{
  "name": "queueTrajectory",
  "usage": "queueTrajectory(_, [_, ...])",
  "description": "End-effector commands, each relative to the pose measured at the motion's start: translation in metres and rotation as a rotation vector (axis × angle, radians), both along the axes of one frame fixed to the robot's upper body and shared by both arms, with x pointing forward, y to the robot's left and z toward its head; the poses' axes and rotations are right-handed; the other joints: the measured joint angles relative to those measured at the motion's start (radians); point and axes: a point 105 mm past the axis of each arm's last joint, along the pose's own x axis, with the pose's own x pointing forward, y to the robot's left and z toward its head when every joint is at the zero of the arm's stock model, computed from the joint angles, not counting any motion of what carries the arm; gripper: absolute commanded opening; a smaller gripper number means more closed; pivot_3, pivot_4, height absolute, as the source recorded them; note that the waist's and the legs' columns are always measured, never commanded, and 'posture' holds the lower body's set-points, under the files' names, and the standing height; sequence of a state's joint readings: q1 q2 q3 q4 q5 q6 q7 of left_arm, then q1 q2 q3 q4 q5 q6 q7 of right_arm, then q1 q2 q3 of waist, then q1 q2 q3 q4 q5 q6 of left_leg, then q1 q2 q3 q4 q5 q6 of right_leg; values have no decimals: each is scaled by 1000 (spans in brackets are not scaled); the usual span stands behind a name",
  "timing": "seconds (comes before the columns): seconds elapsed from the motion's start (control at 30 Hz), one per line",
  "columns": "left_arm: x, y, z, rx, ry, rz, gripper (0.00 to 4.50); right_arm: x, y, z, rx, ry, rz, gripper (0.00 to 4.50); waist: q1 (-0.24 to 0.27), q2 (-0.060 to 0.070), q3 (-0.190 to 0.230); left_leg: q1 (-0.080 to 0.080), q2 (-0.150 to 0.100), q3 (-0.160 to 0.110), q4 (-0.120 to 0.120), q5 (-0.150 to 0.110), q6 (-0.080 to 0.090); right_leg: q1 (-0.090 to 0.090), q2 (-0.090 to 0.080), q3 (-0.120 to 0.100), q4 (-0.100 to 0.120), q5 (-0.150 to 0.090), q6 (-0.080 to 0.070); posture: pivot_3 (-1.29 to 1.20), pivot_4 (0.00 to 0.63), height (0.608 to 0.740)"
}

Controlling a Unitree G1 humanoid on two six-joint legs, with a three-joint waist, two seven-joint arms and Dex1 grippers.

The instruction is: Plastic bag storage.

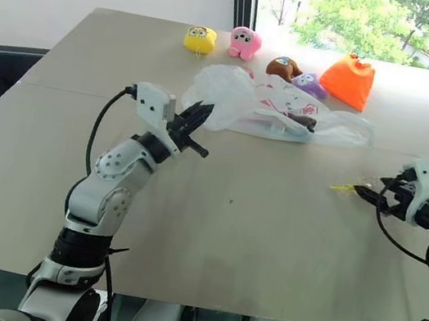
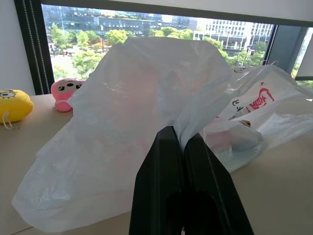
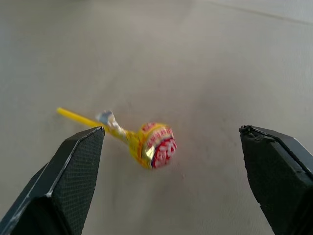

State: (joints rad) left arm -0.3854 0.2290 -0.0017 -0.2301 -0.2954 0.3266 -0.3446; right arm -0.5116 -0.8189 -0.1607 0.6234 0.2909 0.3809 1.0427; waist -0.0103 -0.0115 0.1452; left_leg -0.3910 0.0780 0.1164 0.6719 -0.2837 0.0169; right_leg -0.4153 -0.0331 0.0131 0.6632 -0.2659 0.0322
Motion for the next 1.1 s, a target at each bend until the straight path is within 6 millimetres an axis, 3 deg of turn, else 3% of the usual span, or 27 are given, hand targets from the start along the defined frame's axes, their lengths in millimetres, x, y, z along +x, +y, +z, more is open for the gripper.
queueTrajectory(0.03, [-7,-2,13,4,-63,-8,0,2,2,4,-26,-38,40,4452,-3,0,0,0,0,0,0,0,0,0,0,0,0,0,0,0,150,740])
queueTrajectory(0.27, [-5,-2,11,19,-59,-15,0,6,19,-3,-43,-42,109,4452,-2,0,0,3,0,1,0,0,0,3,0,1,1,0,0,0,150,740])
queueTrajectory(0.5, [-6,-2,11,49,-72,-11,0,7,20,-10,-100,-48,132,4452,-2,0,0,7,0,2,0,0,0,6,0,2,1,0,0,0,150,740])
queueTrajectory(0.77, [-9,0,4,42,-58,-4,0,6,29,-1,-68,-89,173,731,-2,0,0,8,0,2,0,0,0,6,0,2,1,0,0,0,150,740])
queueTrajectory(0.9, [-14,1,1,38,-41,-8,0,9,44,12,-23,-132,203,678,-3,0,0,8,0,2,0,0,0,6,0,2,1,0,0,0,150,740])
queueTrajectory(1.1, [-26,-3,21,-41,-30,-34,0,19,104,59,209,-265,276,678,-4,0,0,8,1,2,0,0,0,6,0,2,2,0,0,0,150,740])
